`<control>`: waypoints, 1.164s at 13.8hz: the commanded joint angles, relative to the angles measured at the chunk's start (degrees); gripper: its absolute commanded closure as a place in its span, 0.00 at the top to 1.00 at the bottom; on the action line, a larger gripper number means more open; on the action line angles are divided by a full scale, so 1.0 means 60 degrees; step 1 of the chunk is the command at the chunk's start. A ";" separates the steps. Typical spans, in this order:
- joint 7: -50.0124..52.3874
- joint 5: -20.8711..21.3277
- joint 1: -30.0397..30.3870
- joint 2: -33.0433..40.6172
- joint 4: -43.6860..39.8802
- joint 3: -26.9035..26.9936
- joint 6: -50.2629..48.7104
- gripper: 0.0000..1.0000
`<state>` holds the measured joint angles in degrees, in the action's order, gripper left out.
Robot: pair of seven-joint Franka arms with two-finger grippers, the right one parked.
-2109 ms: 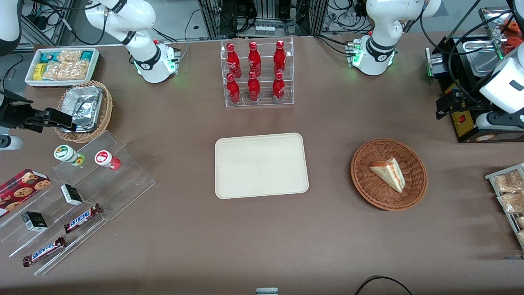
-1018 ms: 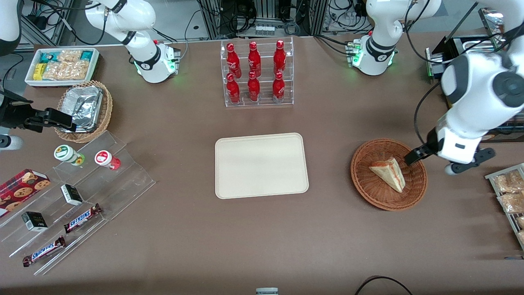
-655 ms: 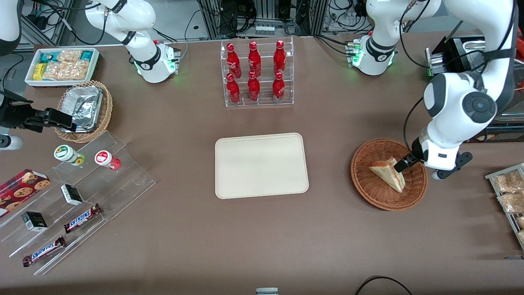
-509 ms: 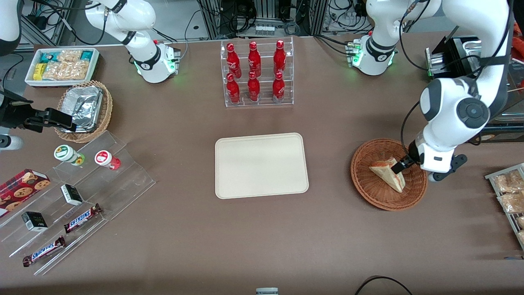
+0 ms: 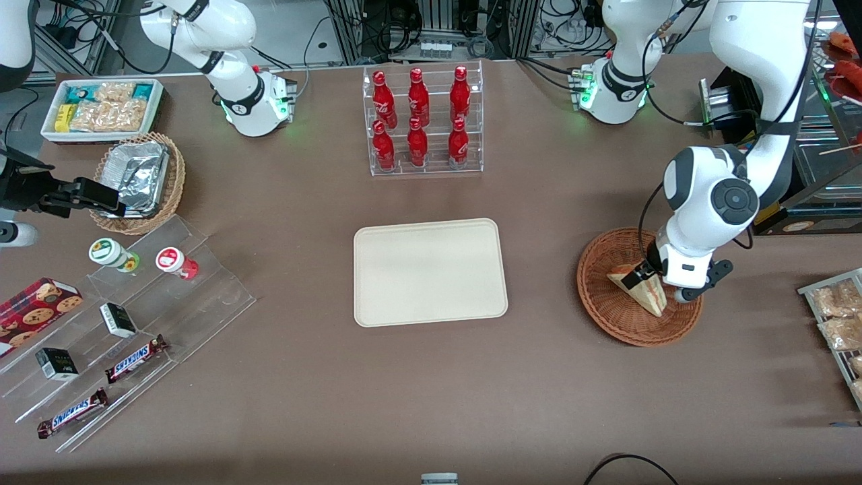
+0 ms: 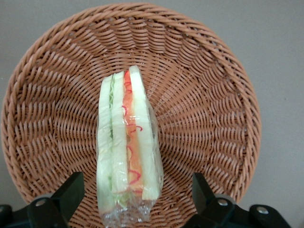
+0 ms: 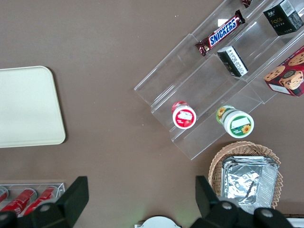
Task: Place sandwich from basket to tray
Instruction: 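Close the left gripper on the wrapped sandwich and lift it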
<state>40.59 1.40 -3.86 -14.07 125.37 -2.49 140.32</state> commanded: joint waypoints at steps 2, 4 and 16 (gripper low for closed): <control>0.0178 0.0016 -0.0045 -0.0204 0.0038 0.0034 0.0299 0.90; 0.0135 0.0161 -0.0030 -0.0365 0.0008 0.0063 0.0314 0.35; 0.0032 0.0558 -0.2311 -0.0116 -0.4266 -0.0157 -0.4783 0.00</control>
<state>40.44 4.01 -13.63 -13.19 105.45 -3.79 115.13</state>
